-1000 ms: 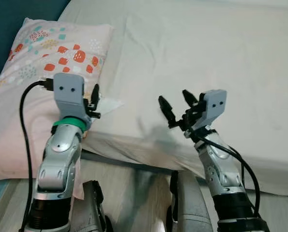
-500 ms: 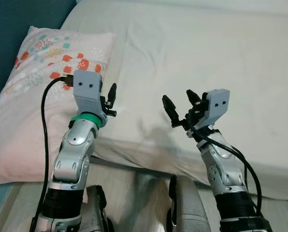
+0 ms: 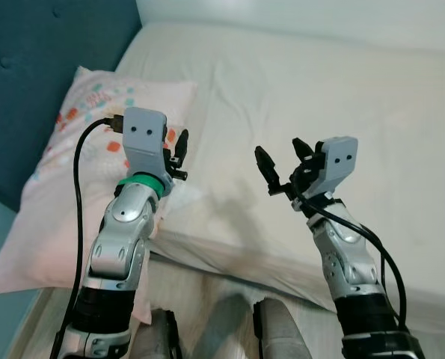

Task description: Clean up the room

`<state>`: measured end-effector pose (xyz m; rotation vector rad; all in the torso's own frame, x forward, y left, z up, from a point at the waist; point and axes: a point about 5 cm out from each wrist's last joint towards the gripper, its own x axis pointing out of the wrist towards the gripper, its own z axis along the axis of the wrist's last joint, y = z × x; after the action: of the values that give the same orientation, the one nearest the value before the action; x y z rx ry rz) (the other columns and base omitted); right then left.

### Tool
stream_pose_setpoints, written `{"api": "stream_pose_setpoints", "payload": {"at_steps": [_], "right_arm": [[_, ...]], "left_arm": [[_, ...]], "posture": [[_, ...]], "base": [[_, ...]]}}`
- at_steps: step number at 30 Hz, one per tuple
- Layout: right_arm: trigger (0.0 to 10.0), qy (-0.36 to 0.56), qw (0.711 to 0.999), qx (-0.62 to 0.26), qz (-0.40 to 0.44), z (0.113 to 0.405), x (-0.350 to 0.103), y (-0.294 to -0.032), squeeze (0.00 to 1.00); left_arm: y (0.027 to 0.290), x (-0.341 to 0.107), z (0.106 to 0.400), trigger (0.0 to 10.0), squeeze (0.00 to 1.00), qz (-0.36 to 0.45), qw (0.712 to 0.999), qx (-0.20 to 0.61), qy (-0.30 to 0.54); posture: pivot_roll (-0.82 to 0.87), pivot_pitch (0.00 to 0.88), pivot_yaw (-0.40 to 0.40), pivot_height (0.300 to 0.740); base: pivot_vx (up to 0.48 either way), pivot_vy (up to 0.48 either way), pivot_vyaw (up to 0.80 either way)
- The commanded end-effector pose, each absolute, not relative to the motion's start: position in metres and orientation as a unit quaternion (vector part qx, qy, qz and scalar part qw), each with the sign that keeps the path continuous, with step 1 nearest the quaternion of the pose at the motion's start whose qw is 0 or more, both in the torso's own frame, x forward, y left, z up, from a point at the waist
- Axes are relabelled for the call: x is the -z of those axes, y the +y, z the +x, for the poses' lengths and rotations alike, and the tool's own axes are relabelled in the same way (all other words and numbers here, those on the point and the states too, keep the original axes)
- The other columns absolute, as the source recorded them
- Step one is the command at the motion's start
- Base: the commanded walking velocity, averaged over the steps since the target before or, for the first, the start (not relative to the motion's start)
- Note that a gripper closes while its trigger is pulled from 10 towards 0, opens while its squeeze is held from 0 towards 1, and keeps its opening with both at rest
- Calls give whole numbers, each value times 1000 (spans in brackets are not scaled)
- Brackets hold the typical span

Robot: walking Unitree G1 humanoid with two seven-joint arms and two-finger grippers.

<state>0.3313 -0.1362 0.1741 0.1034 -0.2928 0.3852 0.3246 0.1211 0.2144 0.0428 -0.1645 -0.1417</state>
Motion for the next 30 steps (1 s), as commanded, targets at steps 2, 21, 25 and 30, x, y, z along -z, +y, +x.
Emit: {"api": "stream_pose_setpoints", "payload": {"at_steps": [2, 21, 25, 30], "right_arm": [[10000, -133, 974, -179, 44, 332, -168, -140, 0], [10000, -133, 980, -143, 37, 336, -165, -145, 0], [10000, -132, 980, -144, 40, 335, -163, -143, 0], [10000, -132, 980, -144, 42, 335, -163, -143, 0]], "left_arm": [[119, -207, 326, 10000, 0, 23, 994, 79, -67], [110, -197, 322, 10000, 0, 15, 992, 113, -54], [109, -200, 322, 10000, 0, 6, 991, 119, -59], [108, -201, 322, 10000, 0, 6, 991, 121, -60]], "posture": [[-97, 77, 55, 690], [-97, 74, 59, 690], [-97, 75, 64, 690], [-98, 77, 66, 690]], "base": [[0, 0, 0], [0, 0, 0], [0, 0, 0], [0, 0, 0]]}}
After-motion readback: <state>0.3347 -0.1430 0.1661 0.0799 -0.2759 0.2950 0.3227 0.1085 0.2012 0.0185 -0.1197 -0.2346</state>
